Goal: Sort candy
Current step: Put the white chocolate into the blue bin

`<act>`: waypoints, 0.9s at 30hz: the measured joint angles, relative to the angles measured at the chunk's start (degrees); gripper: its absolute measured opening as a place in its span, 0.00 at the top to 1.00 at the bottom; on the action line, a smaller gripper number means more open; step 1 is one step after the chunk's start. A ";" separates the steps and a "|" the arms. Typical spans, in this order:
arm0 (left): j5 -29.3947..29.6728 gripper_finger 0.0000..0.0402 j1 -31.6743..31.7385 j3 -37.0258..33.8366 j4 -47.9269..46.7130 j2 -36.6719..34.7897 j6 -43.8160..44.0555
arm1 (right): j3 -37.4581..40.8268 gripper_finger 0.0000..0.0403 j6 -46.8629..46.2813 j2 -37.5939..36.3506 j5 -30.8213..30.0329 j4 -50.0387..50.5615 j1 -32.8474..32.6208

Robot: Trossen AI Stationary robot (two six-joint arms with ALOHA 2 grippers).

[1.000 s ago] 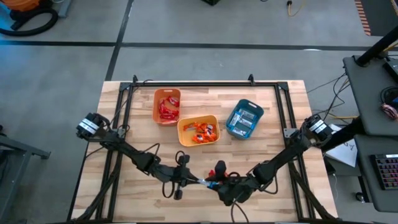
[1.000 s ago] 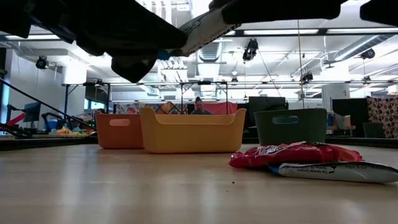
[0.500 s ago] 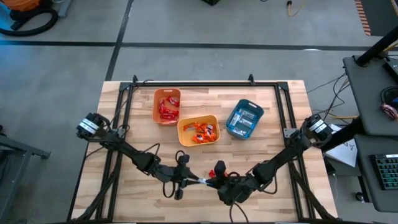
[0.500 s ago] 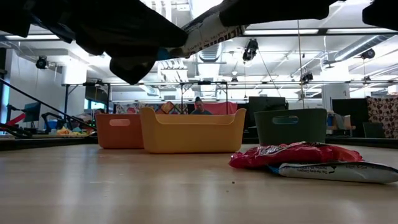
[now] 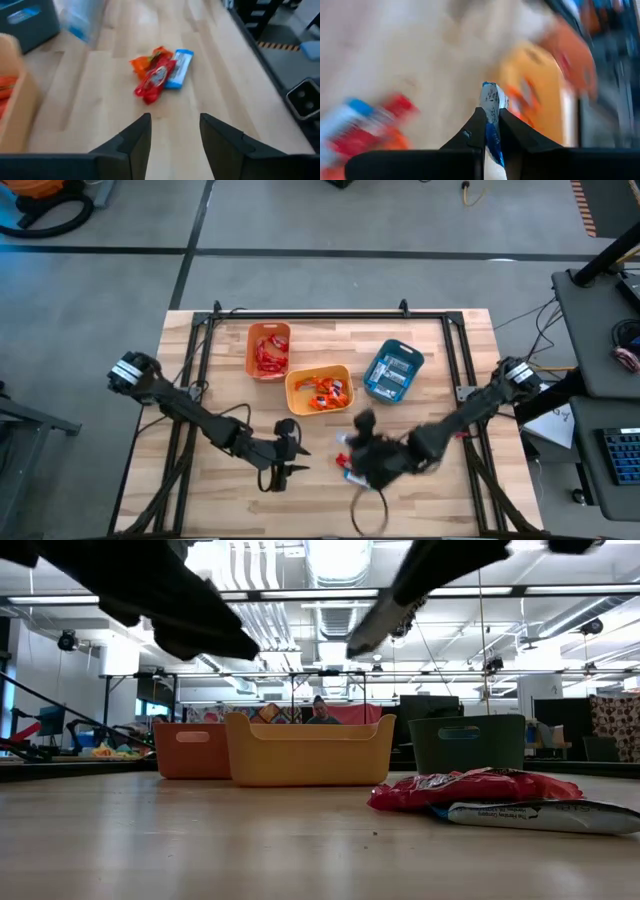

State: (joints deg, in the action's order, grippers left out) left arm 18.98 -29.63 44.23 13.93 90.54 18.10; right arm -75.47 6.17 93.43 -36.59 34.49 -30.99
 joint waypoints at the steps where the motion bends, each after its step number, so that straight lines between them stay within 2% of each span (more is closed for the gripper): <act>1: 0.15 0.62 0.07 0.00 -2.26 -1.32 0.01 | -1.02 0.93 -3.37 -0.79 -0.84 4.46 1.54; 8: 7.86 0.62 0.13 0.00 -11.10 -8.67 -0.03 | -3.58 0.93 -29.93 -8.30 -1.90 27.68 17.22; 11: 12.14 0.62 0.13 0.00 -12.70 -10.10 -0.23 | -1.84 0.93 -35.36 -11.06 3.51 31.69 25.98; 15: 15.04 0.62 0.13 0.00 -13.35 -10.63 -0.60 | 2.77 0.93 -33.46 -13.11 17.82 30.62 37.45; 18: 15.06 0.62 0.13 0.00 -13.69 -10.48 -0.59 | 6.54 0.92 -29.04 -13.38 25.16 30.50 43.51; 22: 15.04 0.62 0.13 0.00 -13.72 -9.84 -0.46 | 10.78 0.88 -27.46 -13.56 27.61 28.66 47.96; 27: 15.04 0.62 0.13 0.00 -13.74 -9.40 -0.49 | 14.33 0.79 -26.49 -14.64 28.18 24.33 48.57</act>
State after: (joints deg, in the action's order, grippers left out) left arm 34.02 -29.50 44.23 0.19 81.14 17.61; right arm -61.13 -20.32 78.79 -8.40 58.82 17.59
